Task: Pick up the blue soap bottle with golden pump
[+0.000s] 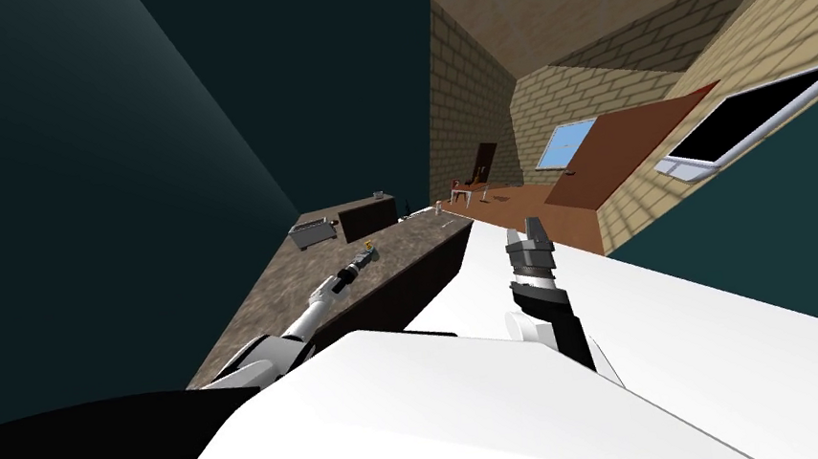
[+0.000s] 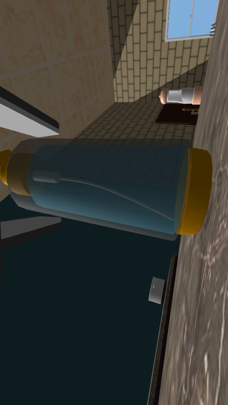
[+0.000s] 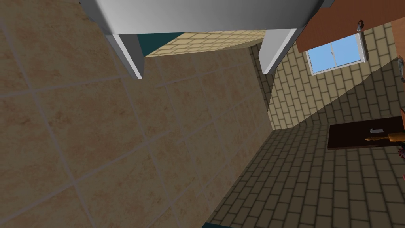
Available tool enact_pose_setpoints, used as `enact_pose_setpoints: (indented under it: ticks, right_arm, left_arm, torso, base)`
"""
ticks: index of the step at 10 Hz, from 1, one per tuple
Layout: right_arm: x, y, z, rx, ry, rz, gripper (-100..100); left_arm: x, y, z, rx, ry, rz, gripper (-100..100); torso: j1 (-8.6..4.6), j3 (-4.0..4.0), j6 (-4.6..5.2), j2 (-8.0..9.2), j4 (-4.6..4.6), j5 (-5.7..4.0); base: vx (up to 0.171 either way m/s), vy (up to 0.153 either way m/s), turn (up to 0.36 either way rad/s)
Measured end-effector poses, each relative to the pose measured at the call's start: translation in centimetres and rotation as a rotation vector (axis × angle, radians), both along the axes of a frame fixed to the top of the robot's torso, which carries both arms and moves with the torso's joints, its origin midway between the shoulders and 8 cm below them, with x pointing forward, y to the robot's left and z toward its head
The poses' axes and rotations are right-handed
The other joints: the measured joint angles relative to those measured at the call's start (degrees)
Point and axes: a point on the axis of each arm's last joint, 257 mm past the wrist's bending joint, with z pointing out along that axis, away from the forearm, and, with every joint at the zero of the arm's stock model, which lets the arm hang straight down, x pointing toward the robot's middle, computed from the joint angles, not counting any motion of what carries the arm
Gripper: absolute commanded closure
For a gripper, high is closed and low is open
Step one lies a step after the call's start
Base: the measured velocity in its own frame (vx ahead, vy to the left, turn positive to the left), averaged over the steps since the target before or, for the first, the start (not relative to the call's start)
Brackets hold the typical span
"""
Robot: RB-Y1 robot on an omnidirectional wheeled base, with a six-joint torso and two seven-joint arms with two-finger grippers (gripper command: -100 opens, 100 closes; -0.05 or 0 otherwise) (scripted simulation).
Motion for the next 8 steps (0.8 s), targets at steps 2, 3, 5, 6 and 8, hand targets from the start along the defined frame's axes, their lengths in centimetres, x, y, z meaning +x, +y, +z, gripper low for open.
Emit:
enact_pose_setpoints:
  ticks: [2,3,5,6,8]
  right_arm:
    - [0.0,0.0,0.0,0.000,0.000,0.000,0]
    - [0.0,0.0,0.0,0.000,0.000,0.000,0]
    - [0.0,0.0,0.0,0.000,0.000,0.000,0]
    - [0.0,0.0,0.0,0.000,0.000,0.000,0]
    - [0.0,0.0,0.0,0.000,0.000,0.000,0]
  left_arm:
    - [-0.7,0.0,0.0,0.001,0.001,0.007,100]
    - [-1.5,0.5,-0.2,0.003,0.009,0.017,100]
    - [-1.7,-0.2,0.3,0.002,-0.003,0.015,100]
    - [-2.2,0.1,0.2,0.004,0.003,0.022,100]
    - [-2.5,0.0,0.6,0.003,-0.002,0.024,0]
  torso:
    - [0.02,-0.01,0.01,-0.02,0.00,0.00]
    - [0.06,-0.02,-0.05,-0.01,-0.03,0.02]
    - [-0.01,0.00,0.03,-0.02,0.02,-0.01]
    - [0.03,-0.01,-0.02,-0.01,-0.01,0.01]
    - [0.00,0.01,0.00,0.00,0.01,0.00]
  base:
    - [0.012,0.017,-0.038]
    - [0.011,0.018,-0.003]
    - [0.011,0.015,-0.024]
    - [0.010,0.019,-0.014]
    - [0.002,0.004,0.001]
